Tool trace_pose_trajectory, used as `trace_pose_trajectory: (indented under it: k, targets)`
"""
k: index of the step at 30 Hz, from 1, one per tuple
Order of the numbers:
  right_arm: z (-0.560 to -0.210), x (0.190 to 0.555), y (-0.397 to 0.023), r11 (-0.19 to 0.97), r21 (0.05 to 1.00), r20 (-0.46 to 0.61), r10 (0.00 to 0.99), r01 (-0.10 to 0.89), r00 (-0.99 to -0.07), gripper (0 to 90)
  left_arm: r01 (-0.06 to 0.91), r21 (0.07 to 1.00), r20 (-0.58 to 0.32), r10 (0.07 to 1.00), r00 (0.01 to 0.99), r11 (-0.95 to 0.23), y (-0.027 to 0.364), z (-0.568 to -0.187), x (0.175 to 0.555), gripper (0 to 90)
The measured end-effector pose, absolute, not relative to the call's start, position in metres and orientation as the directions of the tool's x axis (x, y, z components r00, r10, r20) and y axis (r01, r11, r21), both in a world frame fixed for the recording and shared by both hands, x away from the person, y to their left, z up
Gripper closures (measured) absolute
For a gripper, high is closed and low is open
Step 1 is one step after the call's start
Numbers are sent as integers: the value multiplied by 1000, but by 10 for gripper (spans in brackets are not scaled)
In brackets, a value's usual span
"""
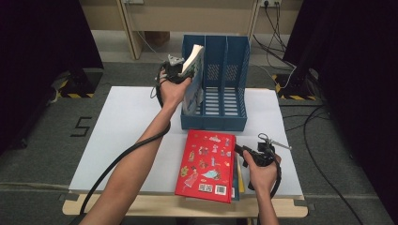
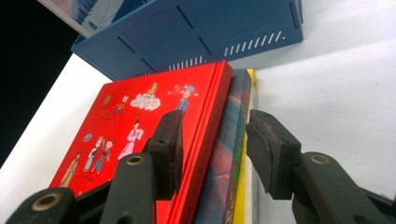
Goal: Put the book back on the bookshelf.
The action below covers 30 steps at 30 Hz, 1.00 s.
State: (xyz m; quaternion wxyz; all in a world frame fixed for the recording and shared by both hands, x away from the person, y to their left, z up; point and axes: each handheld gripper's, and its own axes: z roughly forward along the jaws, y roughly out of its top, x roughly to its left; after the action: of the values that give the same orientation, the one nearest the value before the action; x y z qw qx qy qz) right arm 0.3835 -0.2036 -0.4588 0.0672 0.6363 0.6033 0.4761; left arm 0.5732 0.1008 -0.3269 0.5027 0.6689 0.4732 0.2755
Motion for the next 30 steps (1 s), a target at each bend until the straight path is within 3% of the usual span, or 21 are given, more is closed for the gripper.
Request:
trace_pose_trajectory:
  k: [12, 20, 30]
  targets:
    - [-459, 384, -204, -267, 657, 529, 829, 705, -179, 566, 263, 965, -118, 906, 407, 7, 109, -335, 570, 738]
    - [-460, 385, -204, -263, 660, 526, 830, 704, -183, 566, 191, 981, -103, 932, 349, 37, 109, -325, 578, 738]
    - [-460, 385, -204, -264, 661, 528, 829, 702, -185, 566, 185, 981, -106, 956, 275, 56, 103, -343, 591, 737]
